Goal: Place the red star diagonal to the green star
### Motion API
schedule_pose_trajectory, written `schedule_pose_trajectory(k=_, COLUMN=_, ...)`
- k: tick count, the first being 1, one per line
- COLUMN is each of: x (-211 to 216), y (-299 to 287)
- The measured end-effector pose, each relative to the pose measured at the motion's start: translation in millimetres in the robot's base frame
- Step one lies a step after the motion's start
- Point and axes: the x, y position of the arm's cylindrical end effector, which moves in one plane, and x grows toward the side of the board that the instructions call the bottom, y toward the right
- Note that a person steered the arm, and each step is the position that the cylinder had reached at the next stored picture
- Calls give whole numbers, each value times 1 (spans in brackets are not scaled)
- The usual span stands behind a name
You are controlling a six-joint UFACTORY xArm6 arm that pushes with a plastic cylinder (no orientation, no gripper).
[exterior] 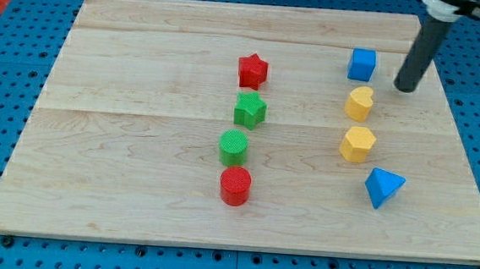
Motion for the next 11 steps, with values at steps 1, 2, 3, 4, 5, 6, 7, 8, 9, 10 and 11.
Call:
schedule_pose_trajectory(k=1, x=-6, y=-15)
schedule_pose_trajectory(k=2, x=-22, y=-16)
schedule_pose_trajectory(k=3, x=-33, y=-21)
schedule_pose_trajectory(k=4, x=-1, y=-25)
schedule_pose_trajectory(k=5, x=17, y=-72)
schedule_pose_trajectory(k=6, x=10, y=-129)
schedule_pose_trajectory(k=7, x=-19, y=-135)
schedule_pose_trajectory(k=8, x=5, y=-177)
schedule_pose_trajectory(k=9, x=-2, y=-240)
schedule_pose_trajectory(k=10, x=-23, y=-299)
schedule_pose_trajectory(k=11, x=-28, y=-313)
